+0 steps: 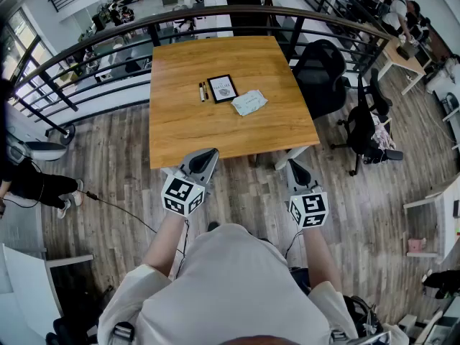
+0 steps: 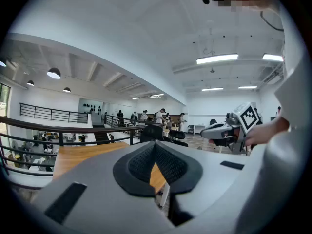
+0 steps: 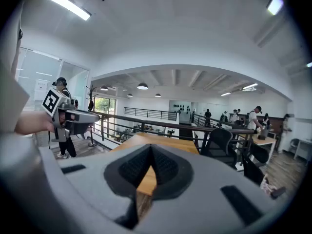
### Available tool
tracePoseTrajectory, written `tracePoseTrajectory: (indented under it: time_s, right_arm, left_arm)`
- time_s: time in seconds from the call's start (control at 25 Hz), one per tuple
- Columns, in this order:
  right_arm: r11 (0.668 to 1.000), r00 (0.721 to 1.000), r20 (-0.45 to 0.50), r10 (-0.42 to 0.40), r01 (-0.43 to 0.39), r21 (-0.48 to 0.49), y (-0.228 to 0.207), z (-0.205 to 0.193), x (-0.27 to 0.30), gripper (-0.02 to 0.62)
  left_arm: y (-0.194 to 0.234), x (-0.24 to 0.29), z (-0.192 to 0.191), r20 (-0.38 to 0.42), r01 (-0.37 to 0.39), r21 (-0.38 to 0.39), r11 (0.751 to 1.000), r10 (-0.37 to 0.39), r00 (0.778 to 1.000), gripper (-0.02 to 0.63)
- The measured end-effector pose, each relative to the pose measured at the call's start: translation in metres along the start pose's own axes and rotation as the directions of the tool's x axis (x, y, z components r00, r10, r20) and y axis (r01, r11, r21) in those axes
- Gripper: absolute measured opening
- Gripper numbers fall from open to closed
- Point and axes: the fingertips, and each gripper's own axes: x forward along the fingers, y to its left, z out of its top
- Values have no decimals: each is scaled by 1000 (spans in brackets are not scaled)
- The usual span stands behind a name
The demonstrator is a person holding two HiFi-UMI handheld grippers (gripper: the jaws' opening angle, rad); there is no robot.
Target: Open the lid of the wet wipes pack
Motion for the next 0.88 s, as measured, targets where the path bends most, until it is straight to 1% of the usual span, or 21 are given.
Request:
tracePoseTrajectory:
  time_s: [0.64,0.88]
  right_arm:
    - [1000,1000,1,3,-3,-2,-2,6,12,3]
    - [1000,1000,3,3,-3,18,-3,4,14,3]
  left_arm:
    - [9,12,2,-4,14,-8,1000,-14,1000,-6]
    - [9,15,-2,-9,31,-11,999,-31,999,-6]
